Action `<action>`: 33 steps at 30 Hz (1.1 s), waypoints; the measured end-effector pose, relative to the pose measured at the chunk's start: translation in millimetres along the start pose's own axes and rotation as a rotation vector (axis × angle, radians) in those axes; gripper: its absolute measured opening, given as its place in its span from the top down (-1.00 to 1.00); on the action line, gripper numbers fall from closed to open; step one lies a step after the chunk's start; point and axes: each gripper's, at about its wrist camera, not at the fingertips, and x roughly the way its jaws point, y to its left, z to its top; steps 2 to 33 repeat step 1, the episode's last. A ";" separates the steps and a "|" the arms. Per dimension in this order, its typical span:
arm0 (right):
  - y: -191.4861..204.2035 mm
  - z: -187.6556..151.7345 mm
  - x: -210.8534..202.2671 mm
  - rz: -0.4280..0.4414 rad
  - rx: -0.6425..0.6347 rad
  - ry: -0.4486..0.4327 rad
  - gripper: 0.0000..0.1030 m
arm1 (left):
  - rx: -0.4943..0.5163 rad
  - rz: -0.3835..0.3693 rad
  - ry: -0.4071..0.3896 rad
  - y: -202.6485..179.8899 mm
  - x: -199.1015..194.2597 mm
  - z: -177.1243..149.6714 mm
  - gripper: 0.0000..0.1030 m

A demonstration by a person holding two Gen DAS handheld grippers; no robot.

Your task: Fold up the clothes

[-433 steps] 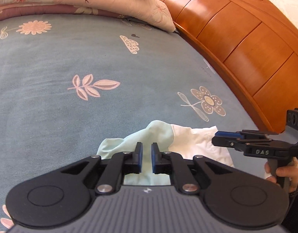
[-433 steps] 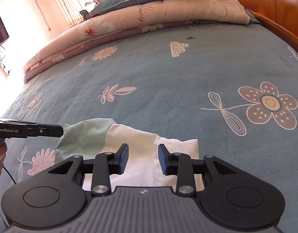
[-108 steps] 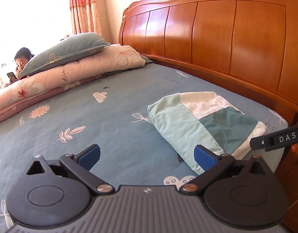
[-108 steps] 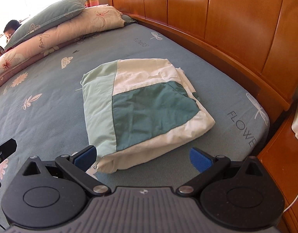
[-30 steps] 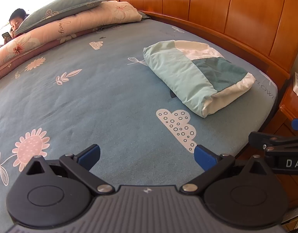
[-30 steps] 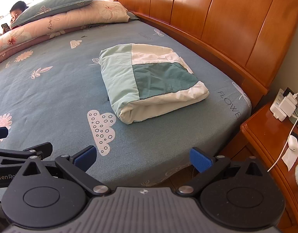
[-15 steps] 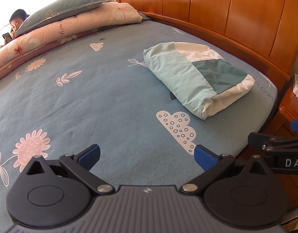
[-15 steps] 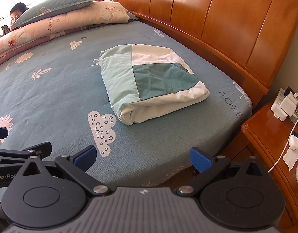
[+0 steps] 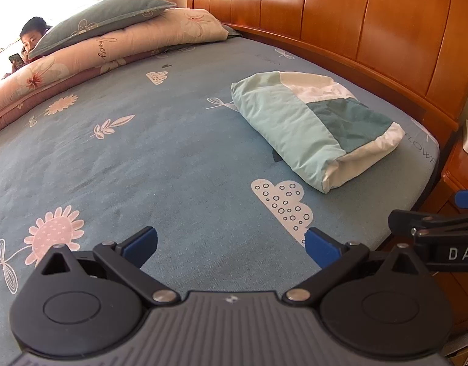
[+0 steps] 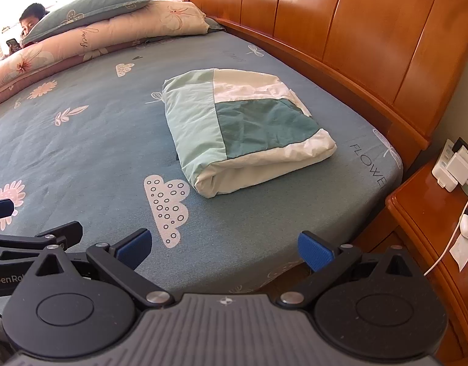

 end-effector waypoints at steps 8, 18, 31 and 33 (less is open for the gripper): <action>0.3 0.3 0.2 -0.002 -0.001 0.000 -1.00 | -0.002 -0.001 0.001 0.3 0.2 0.0 -0.99; 0.3 0.3 0.2 -0.002 -0.001 0.000 -1.00 | -0.002 -0.001 0.001 0.3 0.2 0.0 -0.99; 0.3 0.3 0.2 -0.002 -0.001 0.000 -1.00 | -0.002 -0.001 0.001 0.3 0.2 0.0 -0.99; 0.3 0.3 0.2 -0.002 -0.001 0.000 -1.00 | -0.002 -0.001 0.001 0.3 0.2 0.0 -0.99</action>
